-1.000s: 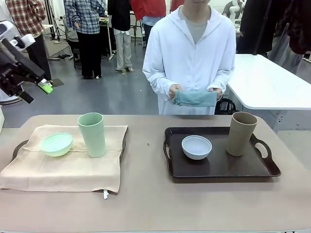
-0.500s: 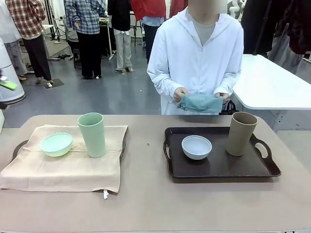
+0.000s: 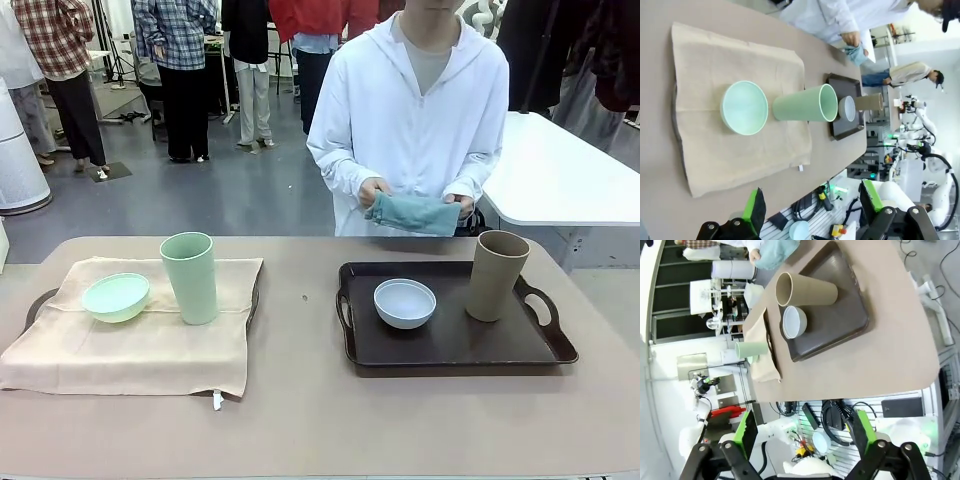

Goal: Set up a tray with a mat and arrange the tableware.
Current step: Pick up the Picnic Bowl and Reusable plastic cup from the Handle tray in front of the human's position and hold them in the air.

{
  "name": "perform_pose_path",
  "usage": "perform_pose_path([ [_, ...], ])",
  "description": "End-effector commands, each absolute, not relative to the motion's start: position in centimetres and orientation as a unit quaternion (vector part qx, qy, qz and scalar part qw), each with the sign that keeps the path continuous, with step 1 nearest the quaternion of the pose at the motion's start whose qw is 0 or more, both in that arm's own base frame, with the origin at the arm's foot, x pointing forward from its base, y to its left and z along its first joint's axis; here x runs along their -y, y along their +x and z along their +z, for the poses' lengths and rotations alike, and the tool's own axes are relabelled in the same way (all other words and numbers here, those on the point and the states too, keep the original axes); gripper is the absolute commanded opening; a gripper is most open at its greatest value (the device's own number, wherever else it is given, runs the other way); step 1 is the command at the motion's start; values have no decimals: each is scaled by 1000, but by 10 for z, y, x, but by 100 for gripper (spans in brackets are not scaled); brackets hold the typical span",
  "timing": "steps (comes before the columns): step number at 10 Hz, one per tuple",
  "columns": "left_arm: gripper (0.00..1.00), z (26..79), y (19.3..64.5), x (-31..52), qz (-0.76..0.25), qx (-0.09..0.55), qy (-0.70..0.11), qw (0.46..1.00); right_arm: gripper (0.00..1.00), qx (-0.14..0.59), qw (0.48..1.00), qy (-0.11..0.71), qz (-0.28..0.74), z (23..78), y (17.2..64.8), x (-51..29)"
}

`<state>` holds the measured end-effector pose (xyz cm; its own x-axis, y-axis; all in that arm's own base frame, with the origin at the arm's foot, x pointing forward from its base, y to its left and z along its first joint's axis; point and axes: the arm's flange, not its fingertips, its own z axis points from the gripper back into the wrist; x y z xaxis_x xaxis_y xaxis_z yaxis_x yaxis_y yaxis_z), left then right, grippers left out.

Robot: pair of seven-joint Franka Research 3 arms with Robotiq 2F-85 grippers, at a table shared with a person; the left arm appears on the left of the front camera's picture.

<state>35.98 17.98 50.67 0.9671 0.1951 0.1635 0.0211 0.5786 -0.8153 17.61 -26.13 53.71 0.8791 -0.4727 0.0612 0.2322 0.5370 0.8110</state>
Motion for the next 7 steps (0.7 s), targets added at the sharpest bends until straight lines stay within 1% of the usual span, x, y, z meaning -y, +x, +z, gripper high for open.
perform_pose_path([
  [1,100,503,356,-179,68,124,-470,871,100,146,862,444,-197,537,165,273],
  [2,100,503,359,-175,63,119,-457,879,100,136,863,444,-200,536,167,270],
  [7,100,505,357,-183,56,120,-458,879,100,144,863,438,-207,539,168,267],
])
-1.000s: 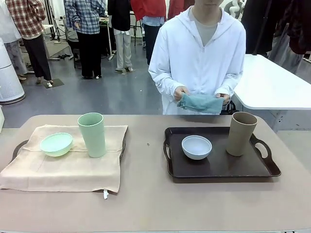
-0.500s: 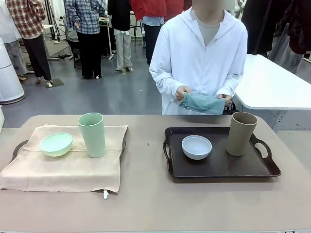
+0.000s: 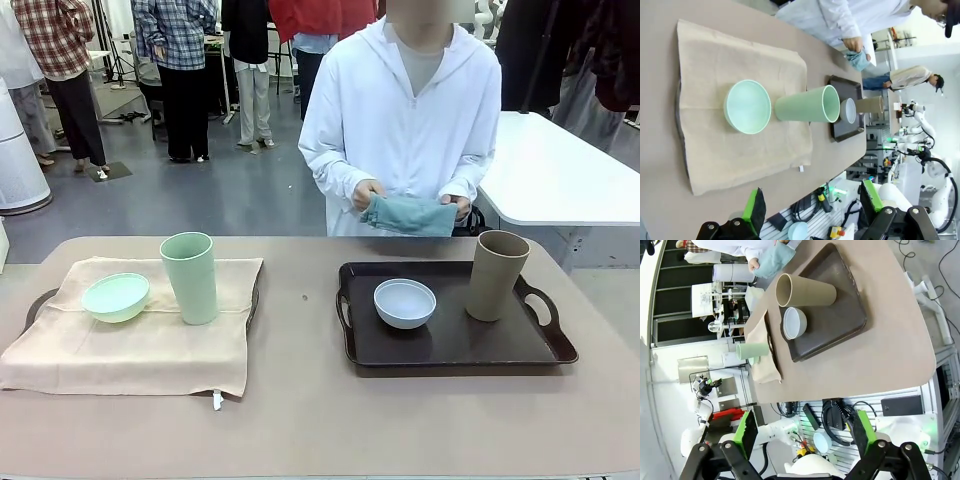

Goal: Set up a tray with a mat and arrange the tableware.
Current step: Pick up the Picnic Bowl and Reusable plastic cup from the Handle tray in front of the human's position and hold them in the air.

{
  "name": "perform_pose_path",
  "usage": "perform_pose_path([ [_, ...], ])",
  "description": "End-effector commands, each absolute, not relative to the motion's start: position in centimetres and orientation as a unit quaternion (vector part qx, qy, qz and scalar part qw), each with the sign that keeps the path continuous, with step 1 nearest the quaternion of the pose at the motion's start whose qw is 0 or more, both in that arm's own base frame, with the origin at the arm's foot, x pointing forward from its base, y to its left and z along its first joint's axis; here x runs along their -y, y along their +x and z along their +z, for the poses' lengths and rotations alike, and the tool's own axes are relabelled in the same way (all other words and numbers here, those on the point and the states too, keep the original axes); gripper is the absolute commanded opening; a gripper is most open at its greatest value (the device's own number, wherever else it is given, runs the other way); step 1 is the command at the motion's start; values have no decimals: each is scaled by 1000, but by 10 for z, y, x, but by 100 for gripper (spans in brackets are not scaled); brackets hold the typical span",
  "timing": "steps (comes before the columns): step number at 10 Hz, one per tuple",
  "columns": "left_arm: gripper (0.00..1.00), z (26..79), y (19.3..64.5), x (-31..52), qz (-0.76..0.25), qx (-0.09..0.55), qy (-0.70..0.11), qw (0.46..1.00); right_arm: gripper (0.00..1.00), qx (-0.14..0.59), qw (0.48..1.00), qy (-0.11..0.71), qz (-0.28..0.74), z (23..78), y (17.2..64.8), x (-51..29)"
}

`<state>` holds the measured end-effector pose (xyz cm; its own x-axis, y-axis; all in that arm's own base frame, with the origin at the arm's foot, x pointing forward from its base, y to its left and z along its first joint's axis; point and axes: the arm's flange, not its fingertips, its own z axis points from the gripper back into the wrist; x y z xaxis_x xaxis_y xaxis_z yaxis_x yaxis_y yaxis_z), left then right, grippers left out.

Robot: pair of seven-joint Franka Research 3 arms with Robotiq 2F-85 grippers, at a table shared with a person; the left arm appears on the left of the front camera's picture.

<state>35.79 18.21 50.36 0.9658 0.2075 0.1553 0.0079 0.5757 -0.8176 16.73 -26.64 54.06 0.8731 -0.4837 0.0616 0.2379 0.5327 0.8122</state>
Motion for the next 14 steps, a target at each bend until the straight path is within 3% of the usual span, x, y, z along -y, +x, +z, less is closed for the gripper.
perform_pose_path([
  [1,100,505,357,-183,56,120,-458,879,100,144,863,438,-207,539,168,267],
  [14,100,505,357,-183,56,120,-458,879,100,144,863,438,-207,539,168,267],
])
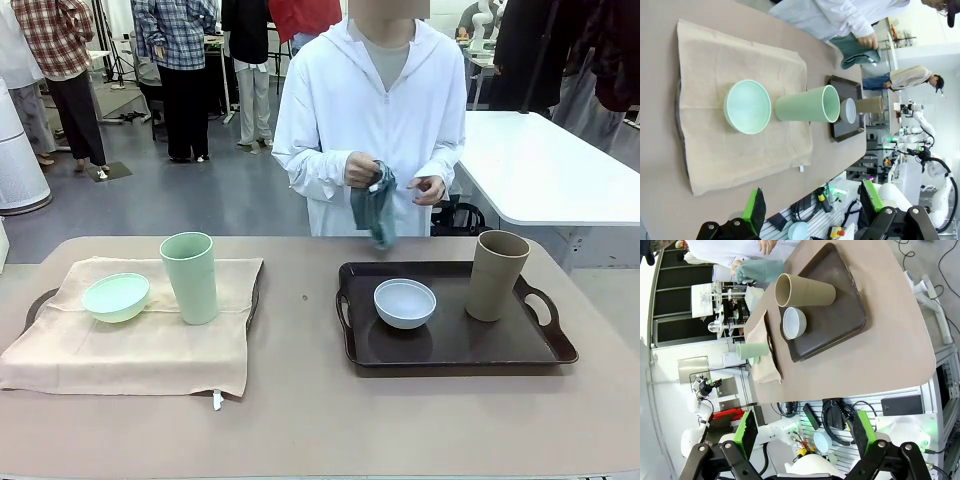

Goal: Set up a tray with a mat and arrange the tableware.
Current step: Pick up the Picnic Bowl and Reusable plastic cup from the Handle tray in front of the human's position and hold them in the air.

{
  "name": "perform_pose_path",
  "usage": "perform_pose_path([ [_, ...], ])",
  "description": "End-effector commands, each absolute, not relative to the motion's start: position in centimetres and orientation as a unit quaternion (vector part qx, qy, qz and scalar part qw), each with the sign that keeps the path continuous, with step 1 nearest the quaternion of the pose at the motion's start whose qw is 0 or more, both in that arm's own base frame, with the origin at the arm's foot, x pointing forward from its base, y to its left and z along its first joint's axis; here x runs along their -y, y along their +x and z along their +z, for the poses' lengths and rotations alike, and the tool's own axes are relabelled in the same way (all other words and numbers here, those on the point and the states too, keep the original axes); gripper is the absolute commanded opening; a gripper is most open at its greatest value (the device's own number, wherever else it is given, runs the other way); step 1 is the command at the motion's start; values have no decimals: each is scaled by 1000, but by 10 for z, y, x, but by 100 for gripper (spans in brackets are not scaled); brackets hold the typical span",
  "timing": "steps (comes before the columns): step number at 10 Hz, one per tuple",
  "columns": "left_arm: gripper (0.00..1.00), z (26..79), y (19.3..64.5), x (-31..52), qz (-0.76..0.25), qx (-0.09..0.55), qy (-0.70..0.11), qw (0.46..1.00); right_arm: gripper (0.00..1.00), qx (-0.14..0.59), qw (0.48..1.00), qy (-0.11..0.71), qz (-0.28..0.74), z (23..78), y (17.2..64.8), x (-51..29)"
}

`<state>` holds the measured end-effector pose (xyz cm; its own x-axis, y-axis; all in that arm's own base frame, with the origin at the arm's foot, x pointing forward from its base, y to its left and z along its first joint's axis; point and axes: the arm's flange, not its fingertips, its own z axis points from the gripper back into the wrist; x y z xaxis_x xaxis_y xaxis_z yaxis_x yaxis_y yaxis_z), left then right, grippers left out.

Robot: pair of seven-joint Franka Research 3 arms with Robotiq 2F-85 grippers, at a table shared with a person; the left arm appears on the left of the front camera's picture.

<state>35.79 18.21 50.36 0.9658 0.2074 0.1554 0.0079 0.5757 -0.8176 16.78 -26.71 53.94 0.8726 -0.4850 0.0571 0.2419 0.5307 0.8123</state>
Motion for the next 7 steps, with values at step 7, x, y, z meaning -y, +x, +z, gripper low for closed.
perform_pose_path([
  [7,100,579,411,-32,-90,57,-347,932,100,201,910,358,60,582,225,214],
])
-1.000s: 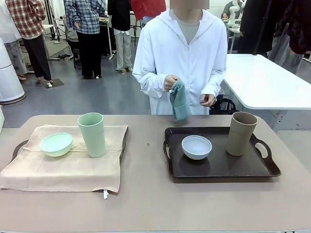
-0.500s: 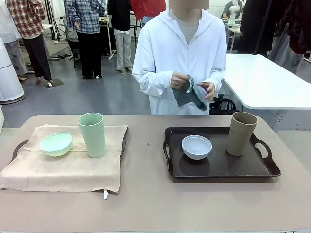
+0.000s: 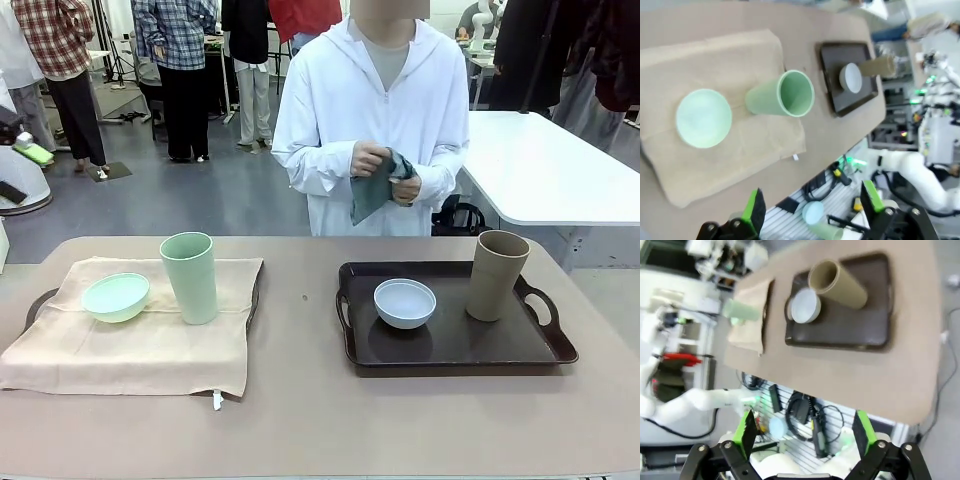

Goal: Set up a tray with a mat and arrange the tableware.
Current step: Pick up the Picnic Bowl and Reusable plastic cup from the Handle tray in front of the human's position and hold them in the air.

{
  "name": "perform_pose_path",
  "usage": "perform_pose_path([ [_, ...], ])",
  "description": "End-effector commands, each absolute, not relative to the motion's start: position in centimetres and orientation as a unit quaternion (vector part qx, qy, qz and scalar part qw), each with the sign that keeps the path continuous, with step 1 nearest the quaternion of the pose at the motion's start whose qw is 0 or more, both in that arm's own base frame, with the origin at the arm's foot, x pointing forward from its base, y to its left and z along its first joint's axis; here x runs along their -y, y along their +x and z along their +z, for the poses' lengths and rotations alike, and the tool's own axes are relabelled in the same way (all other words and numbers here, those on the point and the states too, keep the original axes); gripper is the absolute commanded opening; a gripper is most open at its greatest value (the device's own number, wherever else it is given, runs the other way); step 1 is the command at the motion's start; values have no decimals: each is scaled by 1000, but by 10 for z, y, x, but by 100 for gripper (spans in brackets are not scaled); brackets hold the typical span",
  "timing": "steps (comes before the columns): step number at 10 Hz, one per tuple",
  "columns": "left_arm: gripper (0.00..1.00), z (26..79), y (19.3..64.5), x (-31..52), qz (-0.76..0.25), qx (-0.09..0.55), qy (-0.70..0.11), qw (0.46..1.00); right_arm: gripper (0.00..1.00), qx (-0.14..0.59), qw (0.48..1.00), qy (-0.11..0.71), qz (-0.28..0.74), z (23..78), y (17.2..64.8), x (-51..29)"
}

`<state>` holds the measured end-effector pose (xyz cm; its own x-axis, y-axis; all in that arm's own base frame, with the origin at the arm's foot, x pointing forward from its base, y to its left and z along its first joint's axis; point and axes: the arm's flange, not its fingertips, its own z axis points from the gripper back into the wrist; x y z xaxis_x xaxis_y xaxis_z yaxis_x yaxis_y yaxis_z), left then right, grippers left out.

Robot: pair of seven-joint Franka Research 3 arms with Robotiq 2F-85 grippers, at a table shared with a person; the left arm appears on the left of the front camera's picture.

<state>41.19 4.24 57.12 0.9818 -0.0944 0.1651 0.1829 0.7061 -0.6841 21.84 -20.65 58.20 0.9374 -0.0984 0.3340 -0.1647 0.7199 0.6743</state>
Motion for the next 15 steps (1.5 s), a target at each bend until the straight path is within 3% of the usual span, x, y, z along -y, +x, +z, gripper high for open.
perform_pose_path([
  [1,100,589,415,1,-109,54,-319,940,100,215,912,337,93,589,238,210],
  [4,100,608,424,101,-137,54,-223,963,100,237,913,281,176,591,272,175],
  [7,100,612,444,192,-128,64,-145,979,100,247,898,290,221,575,297,153],
  [9,100,597,453,246,-127,55,-124,983,100,237,877,278,312,568,299,157],
  [13,100,555,478,317,-131,37,-85,987,100,177,846,346,365,546,316,171],
  [15,100,543,472,316,-164,15,-147,975,100,202,855,330,345,544,305,157],
])
